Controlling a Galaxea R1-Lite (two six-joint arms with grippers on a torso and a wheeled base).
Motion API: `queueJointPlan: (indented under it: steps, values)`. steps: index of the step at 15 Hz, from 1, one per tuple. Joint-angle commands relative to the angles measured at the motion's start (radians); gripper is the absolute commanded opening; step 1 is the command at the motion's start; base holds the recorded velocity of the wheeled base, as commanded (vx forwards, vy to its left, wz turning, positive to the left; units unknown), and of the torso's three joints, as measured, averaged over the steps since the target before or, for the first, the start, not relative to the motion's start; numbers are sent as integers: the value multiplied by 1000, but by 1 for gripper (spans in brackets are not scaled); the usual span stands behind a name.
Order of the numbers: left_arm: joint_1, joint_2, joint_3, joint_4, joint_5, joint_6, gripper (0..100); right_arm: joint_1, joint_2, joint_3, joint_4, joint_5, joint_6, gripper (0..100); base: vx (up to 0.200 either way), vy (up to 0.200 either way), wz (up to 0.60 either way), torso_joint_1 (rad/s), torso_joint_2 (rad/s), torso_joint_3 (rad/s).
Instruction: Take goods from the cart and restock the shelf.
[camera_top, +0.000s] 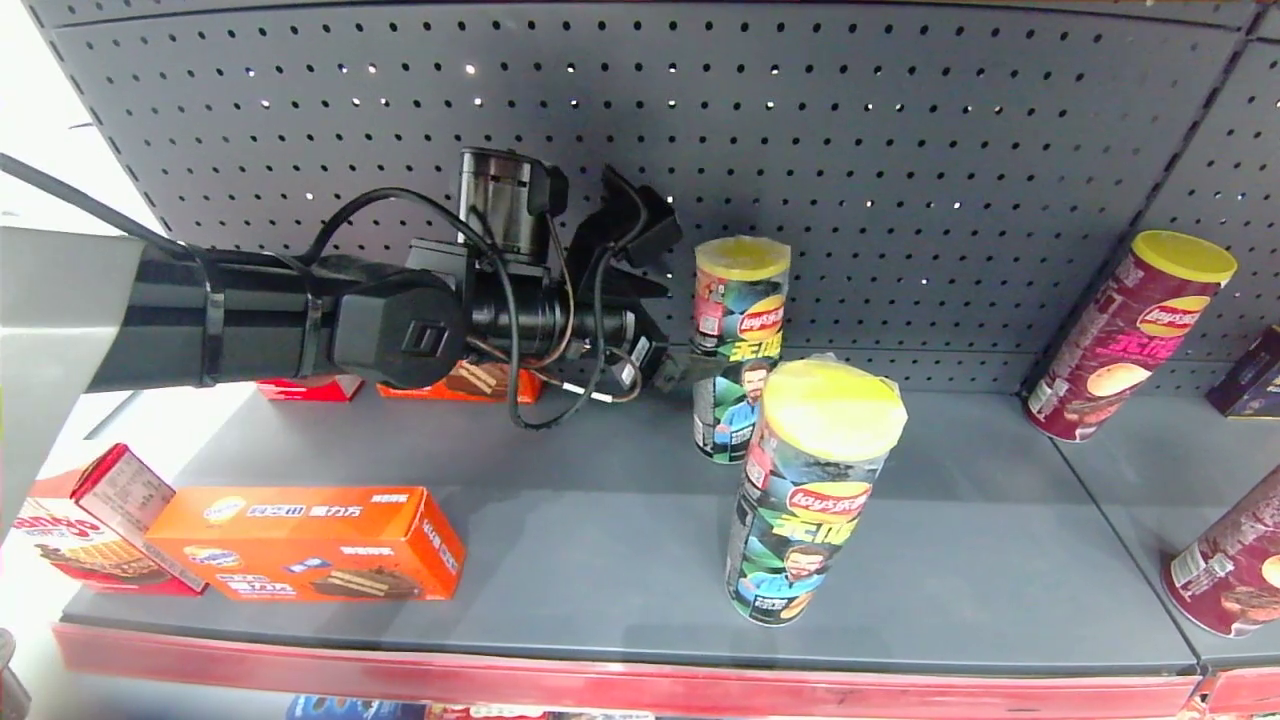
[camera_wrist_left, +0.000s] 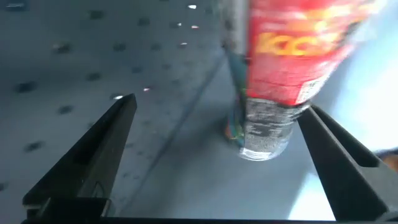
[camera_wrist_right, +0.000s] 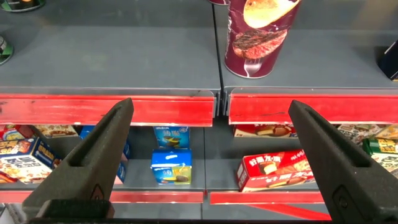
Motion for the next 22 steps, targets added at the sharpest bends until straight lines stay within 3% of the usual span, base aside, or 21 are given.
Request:
queueJointPlan:
  steps: [1,22]
  values:
    - [3,-3,3,-4,11,1,100,0,1,0,0,0,0,100,0,0,0,0,0,0]
    - [37,-10,49,-23,61,6,100,0,1,0,0,0,0,100,0,0,0,0,0,0]
